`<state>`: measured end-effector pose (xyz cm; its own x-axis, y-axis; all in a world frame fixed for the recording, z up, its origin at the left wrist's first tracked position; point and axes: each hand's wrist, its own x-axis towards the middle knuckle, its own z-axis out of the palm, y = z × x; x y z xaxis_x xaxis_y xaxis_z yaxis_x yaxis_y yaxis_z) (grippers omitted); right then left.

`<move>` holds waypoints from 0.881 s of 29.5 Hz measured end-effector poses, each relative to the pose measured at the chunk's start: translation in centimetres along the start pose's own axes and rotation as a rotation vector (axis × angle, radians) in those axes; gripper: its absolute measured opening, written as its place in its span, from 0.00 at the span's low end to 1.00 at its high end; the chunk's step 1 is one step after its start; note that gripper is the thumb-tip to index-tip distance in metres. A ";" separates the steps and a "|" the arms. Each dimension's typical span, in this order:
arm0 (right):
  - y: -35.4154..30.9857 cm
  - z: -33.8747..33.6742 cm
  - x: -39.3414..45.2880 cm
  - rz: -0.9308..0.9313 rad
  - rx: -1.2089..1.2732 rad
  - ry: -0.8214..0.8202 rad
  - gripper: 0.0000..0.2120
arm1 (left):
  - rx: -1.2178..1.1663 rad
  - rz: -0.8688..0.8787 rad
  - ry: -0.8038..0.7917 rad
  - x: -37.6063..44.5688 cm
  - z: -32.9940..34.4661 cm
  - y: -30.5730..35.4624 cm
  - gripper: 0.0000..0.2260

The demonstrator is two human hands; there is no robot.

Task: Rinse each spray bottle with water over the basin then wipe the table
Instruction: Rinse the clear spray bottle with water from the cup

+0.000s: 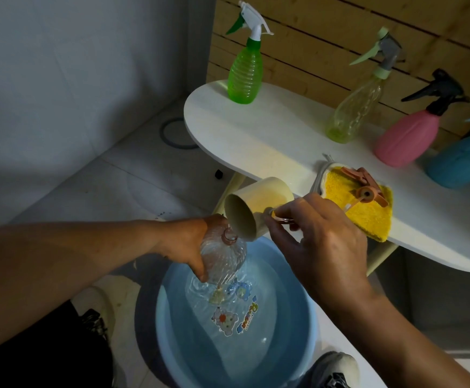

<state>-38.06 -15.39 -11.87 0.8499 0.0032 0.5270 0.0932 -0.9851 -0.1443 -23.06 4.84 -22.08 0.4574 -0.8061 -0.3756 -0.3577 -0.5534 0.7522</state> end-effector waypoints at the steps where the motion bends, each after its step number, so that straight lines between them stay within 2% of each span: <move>1: -0.1 0.0 0.0 -0.007 -0.006 0.006 0.07 | -0.003 0.003 0.002 0.0 0.0 0.0 0.46; 16: -0.2 -0.2 -0.2 -0.157 -0.042 0.059 0.07 | 0.024 -0.020 0.026 -0.5 0.0 0.7 0.48; 21: -0.1 -0.1 -0.4 -0.217 -0.069 0.067 0.06 | 0.025 -0.055 0.027 -0.6 -0.1 0.9 0.41; 26: -0.2 0.1 -0.5 -0.257 -0.086 0.093 0.09 | 0.031 -0.075 0.048 -0.7 -0.1 1.0 0.39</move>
<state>-38.50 -15.13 -12.20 0.7524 0.2430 0.6122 0.2520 -0.9649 0.0733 -23.64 4.92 -20.97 0.5221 -0.7513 -0.4036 -0.3454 -0.6190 0.7054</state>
